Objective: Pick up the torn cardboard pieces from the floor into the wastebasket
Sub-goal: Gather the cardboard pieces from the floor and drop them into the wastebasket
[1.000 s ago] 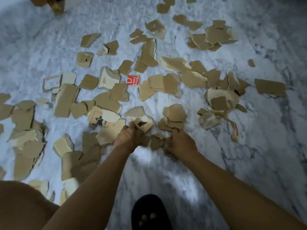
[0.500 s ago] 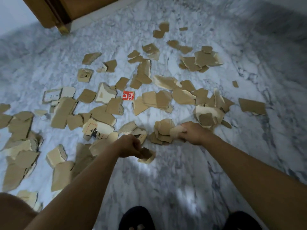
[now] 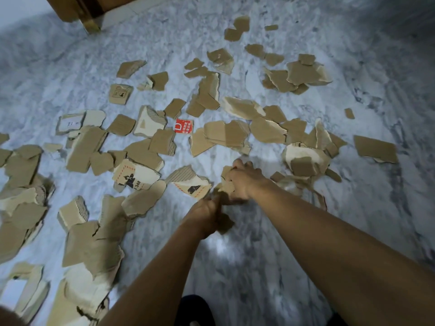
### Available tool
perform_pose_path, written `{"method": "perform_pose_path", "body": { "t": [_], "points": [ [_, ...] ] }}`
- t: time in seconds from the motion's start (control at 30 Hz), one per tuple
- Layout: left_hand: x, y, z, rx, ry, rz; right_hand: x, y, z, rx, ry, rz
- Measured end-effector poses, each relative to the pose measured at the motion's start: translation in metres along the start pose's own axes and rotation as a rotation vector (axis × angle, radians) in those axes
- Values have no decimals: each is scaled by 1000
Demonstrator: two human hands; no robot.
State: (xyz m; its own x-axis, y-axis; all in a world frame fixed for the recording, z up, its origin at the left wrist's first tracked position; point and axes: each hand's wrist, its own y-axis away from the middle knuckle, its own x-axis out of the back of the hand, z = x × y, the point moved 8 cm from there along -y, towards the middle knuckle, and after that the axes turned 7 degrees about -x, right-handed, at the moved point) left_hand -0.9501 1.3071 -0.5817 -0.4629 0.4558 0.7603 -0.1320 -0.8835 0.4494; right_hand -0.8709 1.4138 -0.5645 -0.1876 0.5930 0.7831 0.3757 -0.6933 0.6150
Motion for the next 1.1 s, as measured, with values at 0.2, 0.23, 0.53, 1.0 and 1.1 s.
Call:
{"method": "perform_pose_path", "body": {
  "t": [0.2,0.23,0.53,1.0,1.1],
  "points": [
    [-3,5,-10,227,-80,64,-11,-8,12,-112,-67,72],
    [-1,7,-12,244,-64,71,-13,-8,13,-101,-106,67],
    [11,9,-23,348,225,19,-17,3,40,-178,-345,118],
    [78,-49,-91,261,-242,40,-1,-2,37,96,-280,-20],
    [80,-48,-84,247,-177,153,-25,0,24,82,-112,-26]
  ]
}}
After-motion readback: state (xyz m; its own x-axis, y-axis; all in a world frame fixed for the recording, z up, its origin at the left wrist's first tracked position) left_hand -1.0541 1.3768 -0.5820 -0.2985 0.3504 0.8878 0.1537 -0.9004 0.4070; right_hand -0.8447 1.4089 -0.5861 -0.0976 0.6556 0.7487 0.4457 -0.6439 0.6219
